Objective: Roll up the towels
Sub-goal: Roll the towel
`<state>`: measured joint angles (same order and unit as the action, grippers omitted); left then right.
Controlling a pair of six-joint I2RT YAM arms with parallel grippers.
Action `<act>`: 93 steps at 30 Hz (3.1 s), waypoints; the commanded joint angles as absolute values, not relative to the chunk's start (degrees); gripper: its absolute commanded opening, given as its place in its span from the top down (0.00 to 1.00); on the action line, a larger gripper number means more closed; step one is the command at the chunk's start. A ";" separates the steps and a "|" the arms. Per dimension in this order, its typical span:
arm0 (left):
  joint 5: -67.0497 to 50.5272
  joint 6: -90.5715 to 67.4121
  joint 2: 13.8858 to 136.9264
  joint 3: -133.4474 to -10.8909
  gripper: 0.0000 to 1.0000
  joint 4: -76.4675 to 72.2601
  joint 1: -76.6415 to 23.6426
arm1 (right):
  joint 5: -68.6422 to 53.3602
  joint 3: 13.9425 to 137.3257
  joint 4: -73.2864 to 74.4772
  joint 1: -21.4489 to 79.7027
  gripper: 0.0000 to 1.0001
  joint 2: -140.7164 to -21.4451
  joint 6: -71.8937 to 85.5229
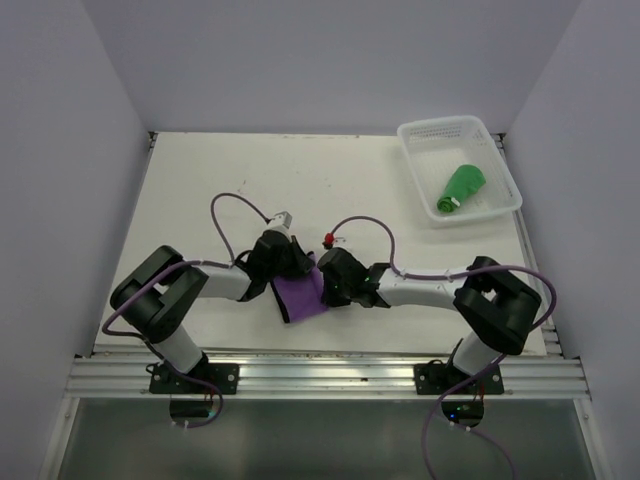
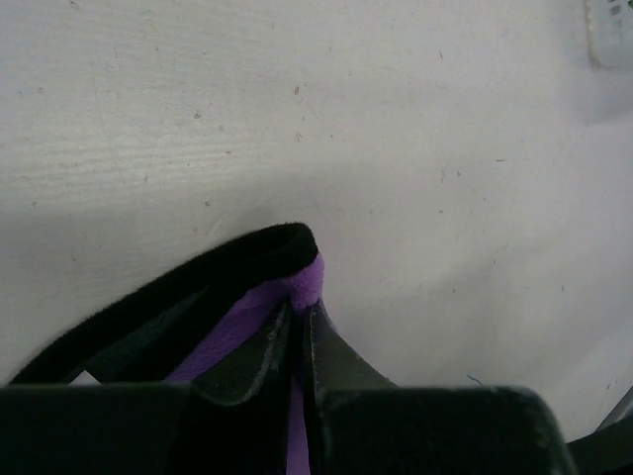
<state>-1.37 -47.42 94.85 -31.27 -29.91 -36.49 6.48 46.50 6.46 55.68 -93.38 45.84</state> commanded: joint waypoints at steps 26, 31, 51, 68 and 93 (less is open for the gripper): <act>-3.77 -42.36 85.96 -48.60 0.57 3.34 -34.72 | 47.27 58.00 29.53 72.95 1.00 -101.95 36.91; -6.76 -43.42 84.99 -47.73 0.58 1.67 -34.80 | 49.92 60.73 32.60 75.67 1.00 -106.52 37.00; -11.60 -49.39 89.47 -43.25 0.60 -8.69 -40.69 | 51.59 66.18 36.56 78.49 1.00 -114.08 37.88; -5.54 -48.79 91.67 -33.31 0.61 -17.75 -40.69 | 42.90 64.60 33.40 78.22 0.99 -108.47 37.88; -3.78 -47.64 92.11 -25.14 0.66 -27.34 -40.43 | 17.43 42.66 15.49 61.80 0.62 -73.84 45.52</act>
